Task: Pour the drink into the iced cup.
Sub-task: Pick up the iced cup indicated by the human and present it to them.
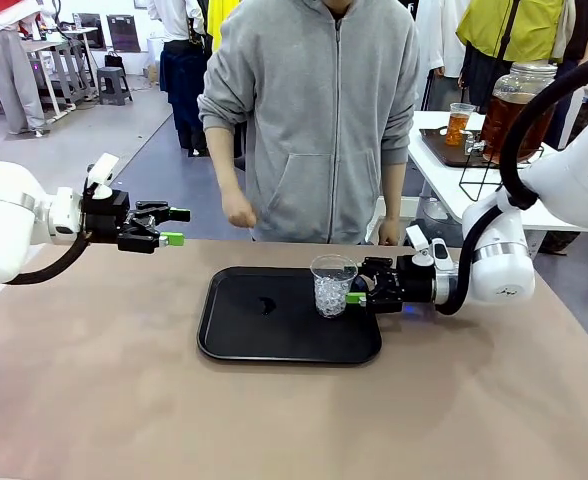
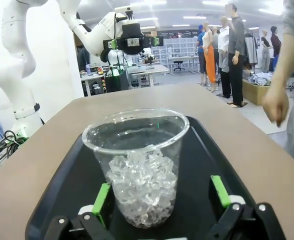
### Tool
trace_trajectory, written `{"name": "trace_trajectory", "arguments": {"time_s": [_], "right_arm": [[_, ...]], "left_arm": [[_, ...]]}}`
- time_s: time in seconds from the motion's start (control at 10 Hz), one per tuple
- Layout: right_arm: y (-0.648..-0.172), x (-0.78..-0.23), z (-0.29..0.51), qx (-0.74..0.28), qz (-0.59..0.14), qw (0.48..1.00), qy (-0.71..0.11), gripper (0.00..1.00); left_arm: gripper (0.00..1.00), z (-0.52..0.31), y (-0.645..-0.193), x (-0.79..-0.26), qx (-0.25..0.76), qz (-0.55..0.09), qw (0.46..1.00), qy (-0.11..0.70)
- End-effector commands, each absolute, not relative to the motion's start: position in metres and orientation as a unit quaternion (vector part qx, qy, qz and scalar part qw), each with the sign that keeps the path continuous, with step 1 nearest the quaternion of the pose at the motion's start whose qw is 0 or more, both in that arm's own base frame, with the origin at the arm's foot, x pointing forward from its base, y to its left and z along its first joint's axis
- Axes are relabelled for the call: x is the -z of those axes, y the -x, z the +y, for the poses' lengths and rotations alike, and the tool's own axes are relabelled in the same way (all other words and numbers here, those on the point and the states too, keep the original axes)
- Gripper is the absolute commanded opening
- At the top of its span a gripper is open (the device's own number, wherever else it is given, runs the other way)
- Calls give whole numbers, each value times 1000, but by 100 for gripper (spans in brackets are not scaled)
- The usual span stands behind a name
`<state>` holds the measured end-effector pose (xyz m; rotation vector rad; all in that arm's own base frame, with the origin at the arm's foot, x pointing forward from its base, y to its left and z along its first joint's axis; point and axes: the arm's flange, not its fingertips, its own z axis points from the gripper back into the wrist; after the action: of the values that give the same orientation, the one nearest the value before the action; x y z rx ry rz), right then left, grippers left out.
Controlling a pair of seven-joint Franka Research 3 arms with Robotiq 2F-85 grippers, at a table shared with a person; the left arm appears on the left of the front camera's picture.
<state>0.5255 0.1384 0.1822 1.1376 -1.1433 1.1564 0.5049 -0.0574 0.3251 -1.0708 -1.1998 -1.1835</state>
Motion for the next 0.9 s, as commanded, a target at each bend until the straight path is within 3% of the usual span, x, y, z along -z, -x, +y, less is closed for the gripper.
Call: {"name": "trace_trajectory", "arguments": {"time_s": [0.0, 0.8], "right_arm": [[-534, -183, 152, -475, -481, 546, -495, 100], [-518, -191, 172, -480, -461, 524, -532, 100]], "left_arm": [[100, -59, -504, -328, 497, -501, 547, 451], [100, -59, -504, -328, 497, -501, 547, 451]]}}
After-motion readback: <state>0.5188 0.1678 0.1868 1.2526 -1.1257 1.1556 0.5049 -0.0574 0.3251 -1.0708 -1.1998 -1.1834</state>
